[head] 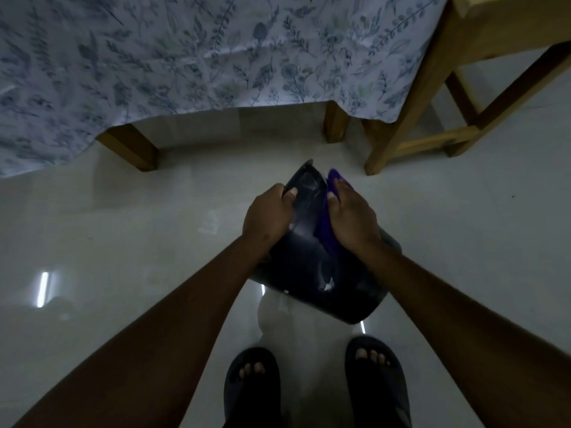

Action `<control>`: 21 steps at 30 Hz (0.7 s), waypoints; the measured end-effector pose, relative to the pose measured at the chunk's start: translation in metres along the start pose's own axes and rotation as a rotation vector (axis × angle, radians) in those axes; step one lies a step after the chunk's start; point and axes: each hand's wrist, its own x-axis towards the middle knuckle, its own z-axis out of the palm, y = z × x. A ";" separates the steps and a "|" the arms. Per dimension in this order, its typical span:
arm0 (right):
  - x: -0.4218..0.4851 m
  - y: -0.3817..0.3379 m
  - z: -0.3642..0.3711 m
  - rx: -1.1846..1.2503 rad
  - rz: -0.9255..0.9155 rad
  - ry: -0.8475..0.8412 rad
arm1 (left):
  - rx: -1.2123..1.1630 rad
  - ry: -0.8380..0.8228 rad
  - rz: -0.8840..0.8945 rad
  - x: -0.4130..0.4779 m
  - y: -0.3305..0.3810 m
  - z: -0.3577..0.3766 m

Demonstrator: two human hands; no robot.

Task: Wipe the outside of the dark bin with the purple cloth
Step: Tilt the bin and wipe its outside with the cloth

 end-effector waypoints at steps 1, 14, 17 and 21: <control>-0.008 0.005 -0.003 0.008 0.019 0.012 | -0.003 0.000 -0.010 0.000 0.001 -0.001; 0.003 0.000 -0.012 -0.029 -0.074 0.014 | -0.285 -0.214 0.070 -0.022 -0.018 -0.019; -0.002 0.001 -0.004 -0.045 -0.094 0.032 | -0.127 -0.108 0.059 -0.041 -0.038 -0.012; -0.056 0.016 0.009 -0.220 -0.169 0.038 | -0.038 -0.015 0.092 -0.011 -0.013 -0.007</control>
